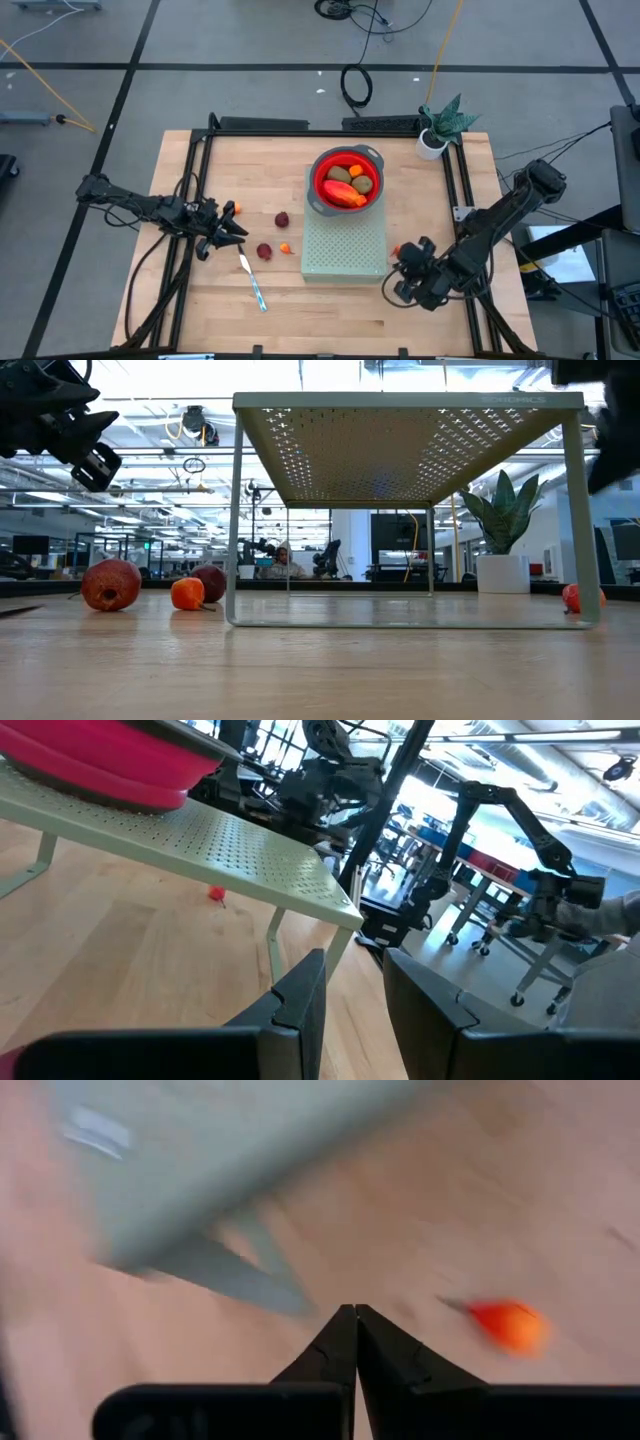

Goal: Pick & Place Fruit
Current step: Adjust the shelf, then put the peach into the red strainer bowl on the shelf

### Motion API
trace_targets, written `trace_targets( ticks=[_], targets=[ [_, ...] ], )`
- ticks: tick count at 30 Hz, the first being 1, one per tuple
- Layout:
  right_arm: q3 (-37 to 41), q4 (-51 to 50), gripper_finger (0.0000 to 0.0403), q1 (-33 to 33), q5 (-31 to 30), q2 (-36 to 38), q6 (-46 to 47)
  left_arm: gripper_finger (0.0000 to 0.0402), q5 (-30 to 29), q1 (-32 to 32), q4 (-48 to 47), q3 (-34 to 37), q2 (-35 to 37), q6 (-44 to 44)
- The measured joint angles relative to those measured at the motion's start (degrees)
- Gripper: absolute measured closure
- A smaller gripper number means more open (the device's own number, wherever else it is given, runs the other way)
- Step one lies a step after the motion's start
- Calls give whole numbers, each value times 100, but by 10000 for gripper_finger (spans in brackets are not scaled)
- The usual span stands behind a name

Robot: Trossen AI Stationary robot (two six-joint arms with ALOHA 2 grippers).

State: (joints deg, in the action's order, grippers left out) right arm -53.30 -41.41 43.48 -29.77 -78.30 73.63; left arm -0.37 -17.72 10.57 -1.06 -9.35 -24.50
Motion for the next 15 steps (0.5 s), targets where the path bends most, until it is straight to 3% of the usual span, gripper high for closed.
trace_targets(
  ticks=[5,15],
  targets=[
    [0,-1037,403,50,532,238,267,300,-1,0,0,0,0,-14],
    [0,-1207,403,46,1055,636,-2665,300,-1,-2,0,0,1,-18]
  ],
)
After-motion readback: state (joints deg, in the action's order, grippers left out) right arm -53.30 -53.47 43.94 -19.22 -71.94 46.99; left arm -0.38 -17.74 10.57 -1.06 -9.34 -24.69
